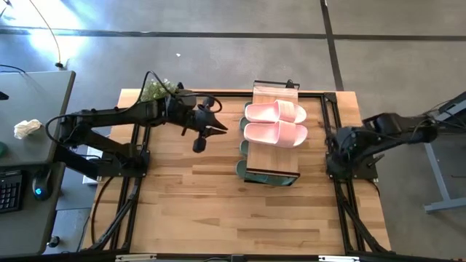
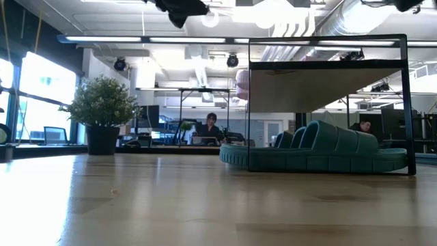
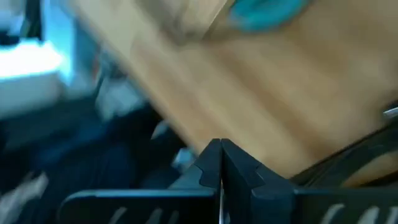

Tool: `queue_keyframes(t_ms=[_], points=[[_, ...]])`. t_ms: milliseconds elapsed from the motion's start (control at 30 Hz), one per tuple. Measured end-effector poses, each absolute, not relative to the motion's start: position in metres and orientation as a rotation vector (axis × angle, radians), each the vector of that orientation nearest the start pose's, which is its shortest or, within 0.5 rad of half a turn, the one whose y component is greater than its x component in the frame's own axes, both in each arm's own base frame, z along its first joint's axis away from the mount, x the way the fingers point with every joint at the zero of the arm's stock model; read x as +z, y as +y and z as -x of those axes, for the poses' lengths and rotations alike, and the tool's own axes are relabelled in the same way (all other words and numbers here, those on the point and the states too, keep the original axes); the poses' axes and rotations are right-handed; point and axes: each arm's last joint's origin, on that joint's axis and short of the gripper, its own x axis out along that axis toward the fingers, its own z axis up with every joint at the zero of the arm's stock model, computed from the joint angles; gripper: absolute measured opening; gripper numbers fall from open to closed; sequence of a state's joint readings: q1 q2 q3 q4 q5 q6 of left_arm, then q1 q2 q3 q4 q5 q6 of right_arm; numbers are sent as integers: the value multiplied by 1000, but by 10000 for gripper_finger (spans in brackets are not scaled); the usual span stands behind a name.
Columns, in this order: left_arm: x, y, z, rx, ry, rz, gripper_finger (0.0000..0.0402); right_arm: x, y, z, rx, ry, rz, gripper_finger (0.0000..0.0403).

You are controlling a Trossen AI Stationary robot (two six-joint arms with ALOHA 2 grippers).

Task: Pick and place slides into the shelf
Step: Return to Home Position

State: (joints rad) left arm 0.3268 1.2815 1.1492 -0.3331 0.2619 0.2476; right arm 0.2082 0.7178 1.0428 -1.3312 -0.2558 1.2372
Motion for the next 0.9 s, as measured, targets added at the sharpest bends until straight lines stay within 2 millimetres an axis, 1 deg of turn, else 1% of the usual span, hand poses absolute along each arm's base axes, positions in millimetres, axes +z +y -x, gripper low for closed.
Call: queue_keyframes(t_ms=[67,100,167,200,267,333,367,433,500,600,700,767,833,900], points=[[341,83,-268,-1,446,-90,46,322,33,-84,-99,1189,-1147,0],[341,83,-268,-3,445,-84,46,319,38,-89,11,1183,-1143,0],[341,82,-268,-3,445,-73,46,316,50,-101,253,1099,-1118,0],[341,82,-268,-2,444,-68,46,317,56,-109,364,1012,-1095,0],[342,83,-269,1,438,-61,46,324,65,-126,557,762,-1011,0],[345,83,-270,7,400,-65,46,336,67,-140,658,468,-874,0],[348,83,-271,10,372,-68,46,341,67,-146,669,352,-791,0],[354,84,-274,18,301,-88,46,349,61,-153,605,195,-631,0],[362,85,-276,25,222,-114,46,360,50,-158,494,118,-475,0],[372,86,-277,34,125,-160,46,382,31,-155,346,82,-274,0],[384,85,-274,27,73,-206,46,412,17,-145,262,0,-110,0],[395,86,-269,22,50,-243,46,433,11,-133,218,-38,-31,0],[406,87,-262,24,28,-268,46,448,6,-121,179,-35,11,0],[417,86,-252,41,3,-298,46,457,4,-110,142,-9,32,0]])
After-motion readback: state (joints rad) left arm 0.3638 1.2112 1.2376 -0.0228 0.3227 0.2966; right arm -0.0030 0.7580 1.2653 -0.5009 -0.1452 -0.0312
